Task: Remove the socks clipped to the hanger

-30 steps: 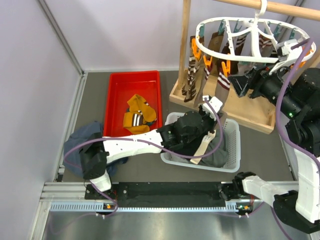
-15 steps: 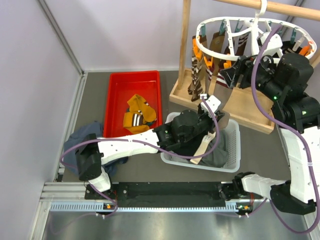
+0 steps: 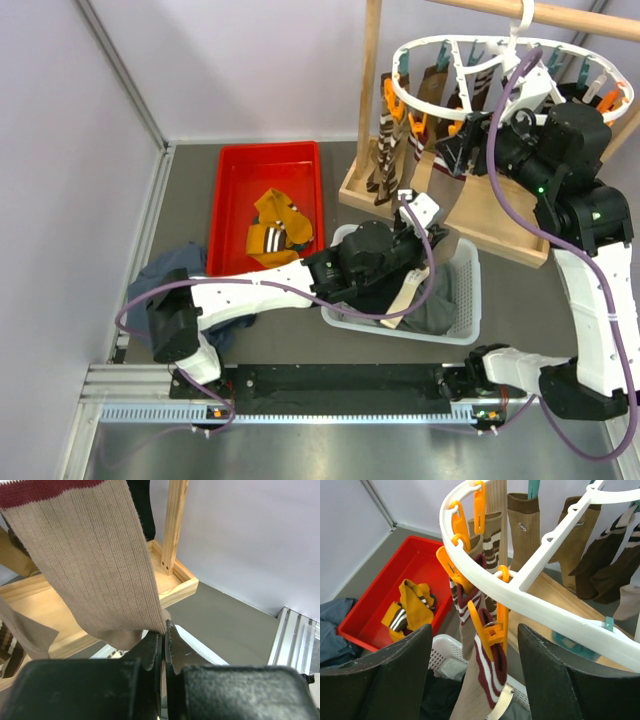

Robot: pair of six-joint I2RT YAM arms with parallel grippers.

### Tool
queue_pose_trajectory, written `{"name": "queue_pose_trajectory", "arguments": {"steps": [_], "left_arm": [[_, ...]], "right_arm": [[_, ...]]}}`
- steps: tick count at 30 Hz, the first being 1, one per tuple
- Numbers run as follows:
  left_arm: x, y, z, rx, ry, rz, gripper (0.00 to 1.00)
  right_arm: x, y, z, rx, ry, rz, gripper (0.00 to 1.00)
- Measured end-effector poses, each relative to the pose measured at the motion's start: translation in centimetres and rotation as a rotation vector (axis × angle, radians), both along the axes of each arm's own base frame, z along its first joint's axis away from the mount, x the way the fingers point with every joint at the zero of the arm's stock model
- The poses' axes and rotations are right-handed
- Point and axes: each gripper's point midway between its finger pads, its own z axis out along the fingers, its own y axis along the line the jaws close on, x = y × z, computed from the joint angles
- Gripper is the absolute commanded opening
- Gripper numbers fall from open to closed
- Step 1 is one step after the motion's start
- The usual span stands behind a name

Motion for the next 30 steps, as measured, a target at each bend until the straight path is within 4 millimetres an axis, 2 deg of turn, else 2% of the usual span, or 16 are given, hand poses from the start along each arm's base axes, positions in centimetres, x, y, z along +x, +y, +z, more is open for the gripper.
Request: {"name": "queue_pose_trajectory", "arguments": {"steps": [4, 15, 16, 17, 19, 20, 22, 30], "left_arm": [[-0.2, 0.6, 0.1, -0.001, 0.000, 0.000, 0.00], [-0.5, 1.0, 0.3, -0.007, 0.006, -0.005, 0.00], [-0.5, 1.0, 0.2, -0.006, 0.006, -0.005, 0.00], [-0.5, 1.0, 0.2, -0.005, 0.006, -0.005, 0.00], [-0.5, 1.0, 0.1, -0.003, 0.007, -0.005, 0.00], [-0.5, 1.0, 0.1, -0.003, 0.007, -0.005, 0.00], [-0.5, 1.1, 0.1, -0.003, 0.007, -0.004, 0.00], [-0.2, 1.8, -1.2, 0.024, 0.018, 0.029, 0.00]], "right_arm": [[0.2, 0.1, -0.2, -0.002, 0.005, 0.002, 0.68], [0.5, 0.5, 0.0, 0.007, -0.002, 0.020, 0.51], [0.6, 0.6, 0.1, 0.009, -0.004, 0.020, 0.48], [0.7, 0.6, 0.1, 0.010, -0.006, 0.020, 0.35], [1.0, 0.6, 0.2, 0.011, -0.013, 0.018, 0.18], [1.2, 0.6, 0.2, 0.017, -0.009, 0.010, 0.06], [1.6, 0.3, 0.1, 0.018, -0.006, -0.010, 0.00], [2.1, -0.3, 0.4, 0.024, -0.016, -0.055, 0.00]]}}
